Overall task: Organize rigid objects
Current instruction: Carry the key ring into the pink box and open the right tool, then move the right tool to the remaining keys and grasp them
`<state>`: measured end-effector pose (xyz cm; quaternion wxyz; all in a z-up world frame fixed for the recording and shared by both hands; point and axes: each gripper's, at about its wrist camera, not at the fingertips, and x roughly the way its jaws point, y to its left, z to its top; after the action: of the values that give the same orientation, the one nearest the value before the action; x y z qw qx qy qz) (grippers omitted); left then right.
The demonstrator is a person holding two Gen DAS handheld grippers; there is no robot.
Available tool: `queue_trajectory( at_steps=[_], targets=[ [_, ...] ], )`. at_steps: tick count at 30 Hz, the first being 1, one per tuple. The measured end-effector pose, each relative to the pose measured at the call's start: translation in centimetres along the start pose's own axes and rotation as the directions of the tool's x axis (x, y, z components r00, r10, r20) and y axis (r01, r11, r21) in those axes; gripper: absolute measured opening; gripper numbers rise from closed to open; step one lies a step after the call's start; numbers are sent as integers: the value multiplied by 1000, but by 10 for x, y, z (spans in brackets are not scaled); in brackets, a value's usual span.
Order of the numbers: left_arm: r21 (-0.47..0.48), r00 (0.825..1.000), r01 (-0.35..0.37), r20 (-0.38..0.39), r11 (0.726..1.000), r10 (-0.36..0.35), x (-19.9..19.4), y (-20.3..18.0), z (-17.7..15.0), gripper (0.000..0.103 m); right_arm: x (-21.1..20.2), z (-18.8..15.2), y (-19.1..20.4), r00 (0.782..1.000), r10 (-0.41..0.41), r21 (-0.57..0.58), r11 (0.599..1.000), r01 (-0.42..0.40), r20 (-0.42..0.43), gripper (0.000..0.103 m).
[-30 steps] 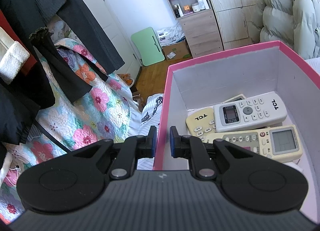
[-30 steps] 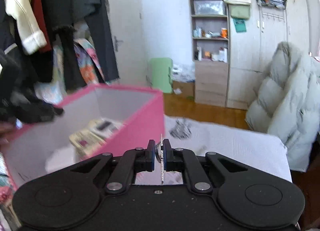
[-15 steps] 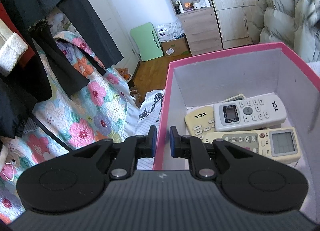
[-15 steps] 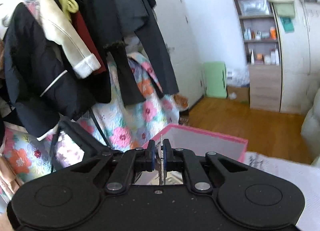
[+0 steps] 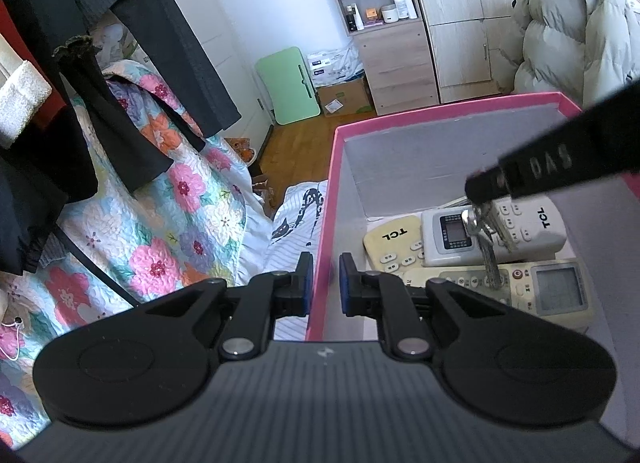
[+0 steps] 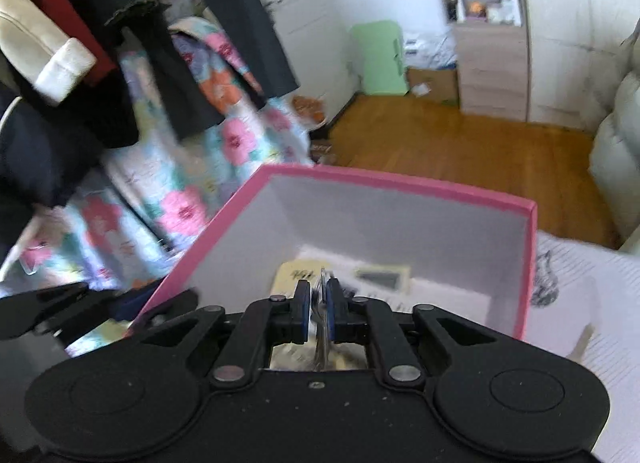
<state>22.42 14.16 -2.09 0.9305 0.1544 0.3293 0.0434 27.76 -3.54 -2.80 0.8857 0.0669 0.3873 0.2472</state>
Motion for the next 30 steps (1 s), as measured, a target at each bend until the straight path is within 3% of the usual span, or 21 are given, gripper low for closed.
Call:
queue_trajectory(
  at_steps=[1, 2, 3, 8, 16, 22, 28, 30],
  targets=[
    [-4, 1000, 1, -1, 1000, -1, 0, 1, 0, 13, -4, 0, 1, 1000, -28, -15, 999, 28, 15, 19],
    [-6, 1000, 3, -1, 1000, -3, 0, 2, 0, 13, -7, 0, 2, 998, -53, -24, 998, 54, 28, 31],
    [-7, 1000, 3, 0, 1000, -3, 1, 2, 0, 13, -12, 2, 2, 997, -65, -30, 997, 66, 44, 37],
    [-8, 1000, 3, -1, 1000, -3, 1, 2, 1, 13, -51, -3, -7, 995, -35, -18, 999, 37, 96, 36],
    [-2, 1000, -4, -2, 1000, 4, 1, 0, 1, 13, -118, -17, -37, 984, -78, 11, 997, 77, 160, 37],
    [0, 1000, -7, -2, 1000, 7, 1, 0, 1, 13, -146, -47, -69, 984, -124, 29, 992, 121, 130, 38],
    [39, 1000, -19, -5, 999, 19, -1, -5, -1, 15, -141, -76, -101, 988, -135, 28, 991, 133, 77, 38],
    [45, 1000, -23, -5, 999, 23, -1, -7, -1, 15, -135, -83, -107, 989, -136, 8, 991, 136, 65, 46]
  ],
)
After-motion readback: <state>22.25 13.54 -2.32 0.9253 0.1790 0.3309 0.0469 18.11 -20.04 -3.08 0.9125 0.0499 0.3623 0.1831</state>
